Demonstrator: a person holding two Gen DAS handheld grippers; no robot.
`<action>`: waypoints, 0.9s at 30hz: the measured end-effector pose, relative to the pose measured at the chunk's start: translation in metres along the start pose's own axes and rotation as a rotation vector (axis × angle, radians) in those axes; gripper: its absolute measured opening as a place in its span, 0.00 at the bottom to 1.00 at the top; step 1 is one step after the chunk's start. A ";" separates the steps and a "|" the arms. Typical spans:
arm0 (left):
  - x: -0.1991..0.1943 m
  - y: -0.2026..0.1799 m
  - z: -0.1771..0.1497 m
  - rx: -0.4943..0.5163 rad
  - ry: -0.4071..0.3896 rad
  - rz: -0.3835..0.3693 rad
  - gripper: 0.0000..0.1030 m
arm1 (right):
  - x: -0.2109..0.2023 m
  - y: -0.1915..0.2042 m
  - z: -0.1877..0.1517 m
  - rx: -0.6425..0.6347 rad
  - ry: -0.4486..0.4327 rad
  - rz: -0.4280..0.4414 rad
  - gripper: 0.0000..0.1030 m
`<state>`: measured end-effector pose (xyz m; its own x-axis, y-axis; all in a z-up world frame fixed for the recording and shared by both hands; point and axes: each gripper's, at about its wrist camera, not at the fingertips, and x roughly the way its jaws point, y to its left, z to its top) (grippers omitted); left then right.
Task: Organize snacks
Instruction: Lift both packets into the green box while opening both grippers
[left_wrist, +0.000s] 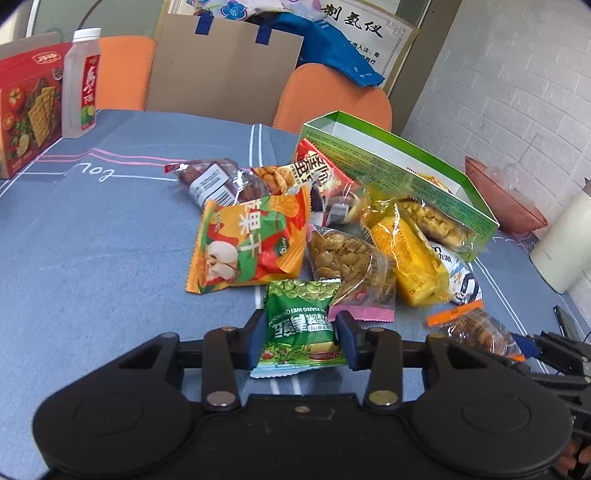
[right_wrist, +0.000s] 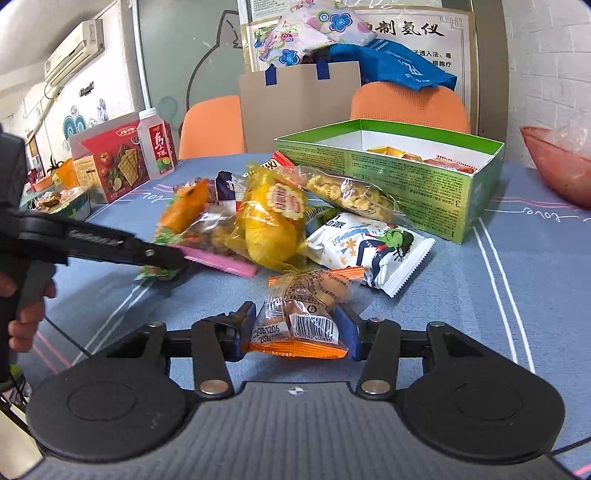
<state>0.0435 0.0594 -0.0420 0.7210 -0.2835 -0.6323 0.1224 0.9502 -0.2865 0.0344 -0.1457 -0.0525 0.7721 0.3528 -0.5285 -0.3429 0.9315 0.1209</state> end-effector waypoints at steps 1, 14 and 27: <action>-0.001 0.000 -0.001 0.000 -0.003 0.004 0.97 | 0.001 0.000 0.000 0.005 0.000 -0.001 0.82; 0.009 -0.013 0.000 0.087 -0.020 0.022 0.99 | 0.002 -0.001 0.000 0.017 -0.003 -0.006 0.84; -0.006 0.018 -0.001 0.040 -0.044 0.146 1.00 | 0.004 -0.002 -0.001 0.027 -0.001 -0.011 0.87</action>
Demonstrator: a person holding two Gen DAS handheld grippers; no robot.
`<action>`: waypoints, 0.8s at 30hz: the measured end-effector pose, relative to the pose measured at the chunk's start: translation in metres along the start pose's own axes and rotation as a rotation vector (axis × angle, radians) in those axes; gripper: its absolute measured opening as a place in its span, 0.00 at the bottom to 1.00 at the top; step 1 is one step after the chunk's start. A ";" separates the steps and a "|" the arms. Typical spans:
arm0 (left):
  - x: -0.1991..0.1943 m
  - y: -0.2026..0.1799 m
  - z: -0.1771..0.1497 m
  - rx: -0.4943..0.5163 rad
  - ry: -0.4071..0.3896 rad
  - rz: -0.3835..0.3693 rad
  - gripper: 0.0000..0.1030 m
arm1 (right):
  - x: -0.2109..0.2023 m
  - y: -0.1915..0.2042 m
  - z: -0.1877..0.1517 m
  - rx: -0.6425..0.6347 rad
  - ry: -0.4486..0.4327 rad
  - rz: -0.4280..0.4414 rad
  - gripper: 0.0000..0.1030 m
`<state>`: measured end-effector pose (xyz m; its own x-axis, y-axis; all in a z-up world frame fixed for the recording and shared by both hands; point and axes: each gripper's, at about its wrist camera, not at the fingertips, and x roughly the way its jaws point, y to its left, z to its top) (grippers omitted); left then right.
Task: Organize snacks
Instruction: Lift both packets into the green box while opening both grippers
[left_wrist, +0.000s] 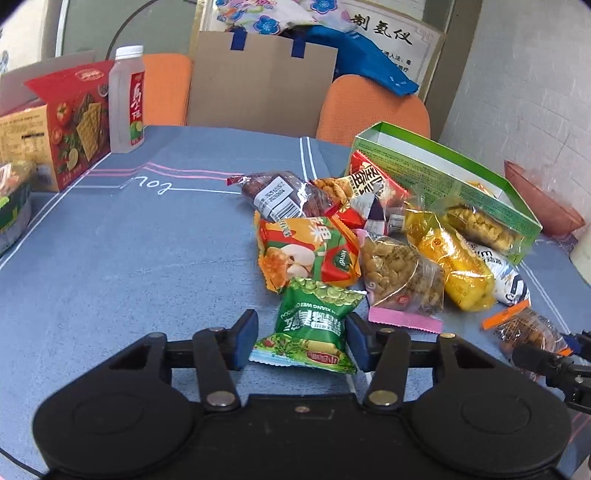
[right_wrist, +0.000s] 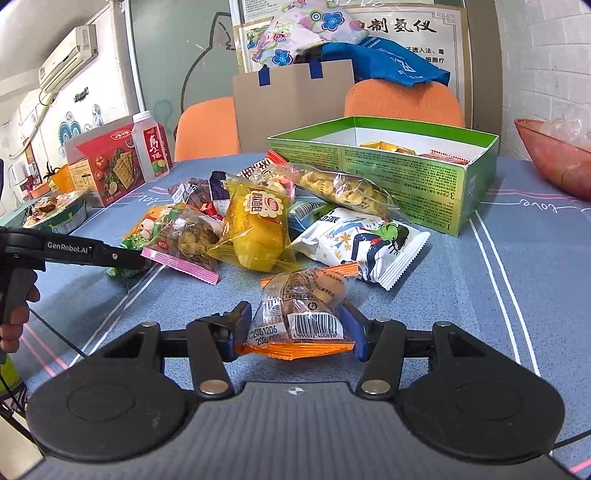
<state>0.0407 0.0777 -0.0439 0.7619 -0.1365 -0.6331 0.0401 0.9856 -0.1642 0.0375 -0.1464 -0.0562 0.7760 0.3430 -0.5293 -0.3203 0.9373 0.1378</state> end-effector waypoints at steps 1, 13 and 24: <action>0.001 -0.003 0.000 0.008 -0.001 -0.002 1.00 | 0.000 0.001 0.000 -0.003 0.000 -0.002 0.87; -0.019 -0.007 0.003 -0.042 -0.020 -0.123 0.88 | -0.012 0.000 0.002 -0.039 -0.032 0.018 0.69; -0.031 -0.055 0.067 -0.005 -0.162 -0.302 0.88 | -0.041 -0.016 0.052 -0.031 -0.265 -0.020 0.69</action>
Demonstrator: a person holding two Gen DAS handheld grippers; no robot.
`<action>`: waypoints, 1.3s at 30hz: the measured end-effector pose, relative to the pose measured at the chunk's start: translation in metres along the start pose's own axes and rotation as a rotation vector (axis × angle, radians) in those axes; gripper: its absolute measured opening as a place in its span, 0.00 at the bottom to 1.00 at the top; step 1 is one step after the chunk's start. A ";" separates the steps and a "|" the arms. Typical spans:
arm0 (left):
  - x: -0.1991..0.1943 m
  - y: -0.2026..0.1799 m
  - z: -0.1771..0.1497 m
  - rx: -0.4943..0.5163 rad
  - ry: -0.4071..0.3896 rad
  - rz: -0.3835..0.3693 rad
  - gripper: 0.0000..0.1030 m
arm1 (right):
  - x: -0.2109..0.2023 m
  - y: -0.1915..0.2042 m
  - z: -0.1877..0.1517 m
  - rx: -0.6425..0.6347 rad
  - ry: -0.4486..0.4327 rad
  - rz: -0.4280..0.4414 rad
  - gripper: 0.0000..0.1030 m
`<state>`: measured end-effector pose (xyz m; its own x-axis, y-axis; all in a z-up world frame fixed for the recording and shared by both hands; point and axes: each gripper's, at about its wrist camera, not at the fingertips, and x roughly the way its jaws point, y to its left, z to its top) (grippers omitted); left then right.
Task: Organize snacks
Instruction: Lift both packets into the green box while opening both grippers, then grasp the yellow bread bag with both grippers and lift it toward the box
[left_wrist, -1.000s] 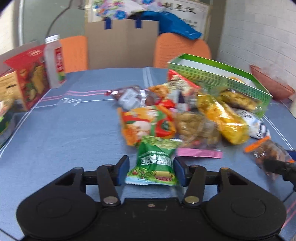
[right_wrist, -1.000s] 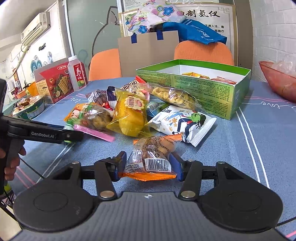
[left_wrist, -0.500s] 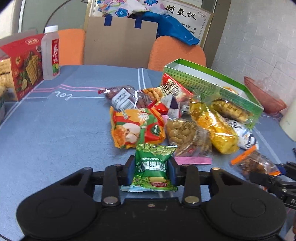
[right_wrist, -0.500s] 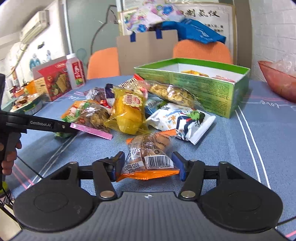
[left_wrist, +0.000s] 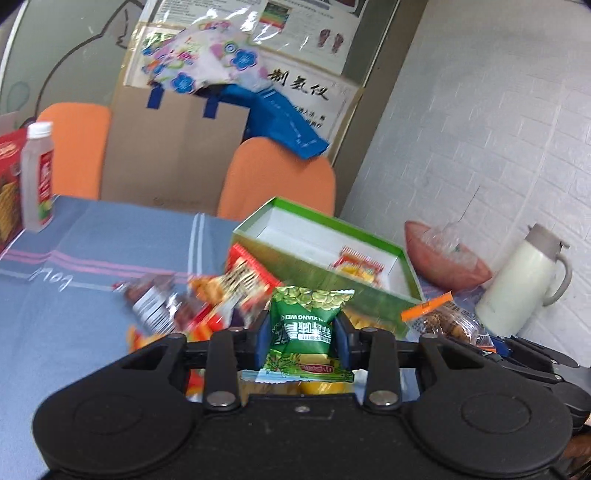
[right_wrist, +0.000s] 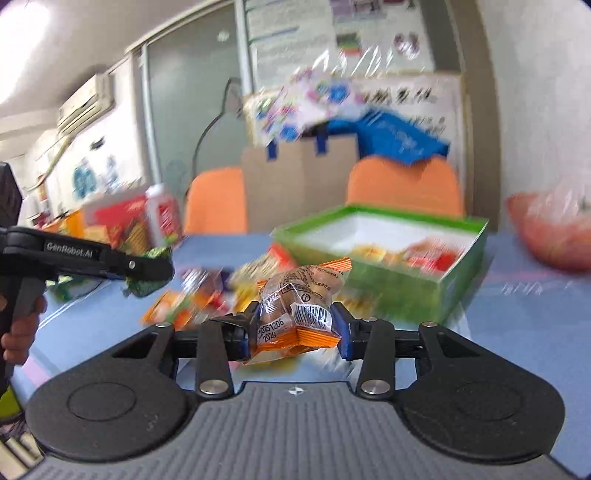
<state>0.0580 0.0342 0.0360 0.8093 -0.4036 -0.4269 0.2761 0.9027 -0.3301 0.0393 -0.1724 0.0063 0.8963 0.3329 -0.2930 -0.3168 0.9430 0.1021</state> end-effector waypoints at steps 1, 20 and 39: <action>0.008 -0.002 0.006 -0.016 0.000 -0.014 0.88 | 0.003 -0.004 0.005 -0.002 -0.020 -0.017 0.69; 0.202 -0.025 0.071 -0.074 0.084 0.020 0.90 | 0.096 -0.090 0.024 0.051 -0.052 -0.249 0.69; 0.068 -0.014 0.037 -0.104 -0.018 0.010 1.00 | 0.026 -0.044 0.018 -0.027 -0.129 -0.153 1.00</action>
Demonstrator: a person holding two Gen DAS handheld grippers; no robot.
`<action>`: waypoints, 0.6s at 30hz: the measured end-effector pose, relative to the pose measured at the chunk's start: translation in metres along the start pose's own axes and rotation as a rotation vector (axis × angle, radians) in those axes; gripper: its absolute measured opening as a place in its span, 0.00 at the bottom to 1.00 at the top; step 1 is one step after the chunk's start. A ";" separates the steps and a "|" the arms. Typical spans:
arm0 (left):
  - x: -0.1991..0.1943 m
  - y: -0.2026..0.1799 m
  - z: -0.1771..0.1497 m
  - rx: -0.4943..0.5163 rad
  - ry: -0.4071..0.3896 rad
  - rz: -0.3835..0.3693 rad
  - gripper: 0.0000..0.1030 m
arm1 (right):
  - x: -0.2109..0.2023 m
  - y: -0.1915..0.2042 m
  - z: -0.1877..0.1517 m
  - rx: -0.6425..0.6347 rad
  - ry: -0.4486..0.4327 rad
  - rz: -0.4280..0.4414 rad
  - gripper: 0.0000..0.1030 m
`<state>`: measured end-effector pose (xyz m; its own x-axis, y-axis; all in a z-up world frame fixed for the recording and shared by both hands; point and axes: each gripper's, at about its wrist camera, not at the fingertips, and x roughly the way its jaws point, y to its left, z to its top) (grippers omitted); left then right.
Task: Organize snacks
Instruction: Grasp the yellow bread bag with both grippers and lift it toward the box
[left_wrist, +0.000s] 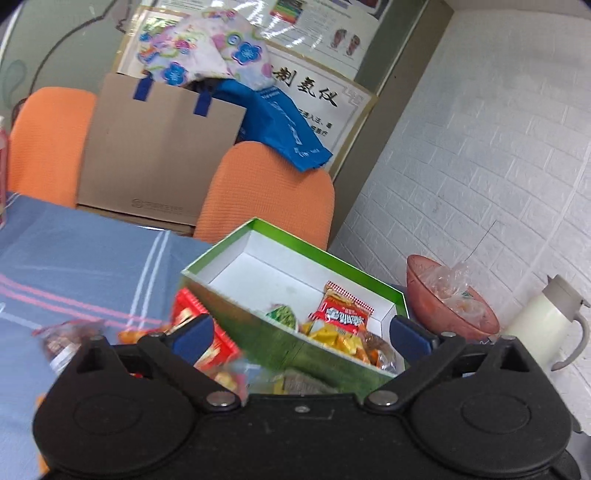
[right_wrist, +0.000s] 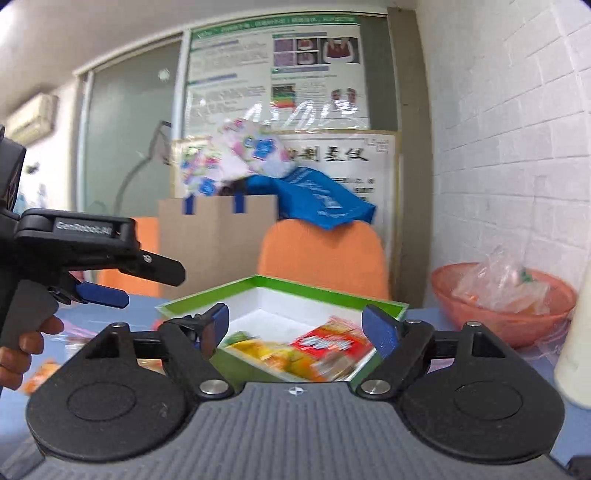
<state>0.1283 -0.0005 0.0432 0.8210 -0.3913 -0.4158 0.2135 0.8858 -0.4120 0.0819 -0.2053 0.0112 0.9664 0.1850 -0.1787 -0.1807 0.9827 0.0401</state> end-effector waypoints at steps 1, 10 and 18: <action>-0.011 0.005 -0.006 -0.019 -0.005 0.001 1.00 | -0.004 0.003 -0.004 0.009 0.013 0.014 1.00; -0.069 0.049 -0.065 -0.133 0.040 0.077 1.00 | -0.007 0.038 -0.041 0.034 0.191 0.128 1.00; -0.102 0.072 -0.088 -0.165 0.075 0.097 1.00 | 0.021 0.083 -0.048 -0.014 0.256 0.277 1.00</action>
<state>0.0130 0.0811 -0.0157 0.7906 -0.3286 -0.5167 0.0400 0.8698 -0.4918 0.0788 -0.1193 -0.0368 0.8037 0.4379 -0.4028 -0.4334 0.8947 0.1080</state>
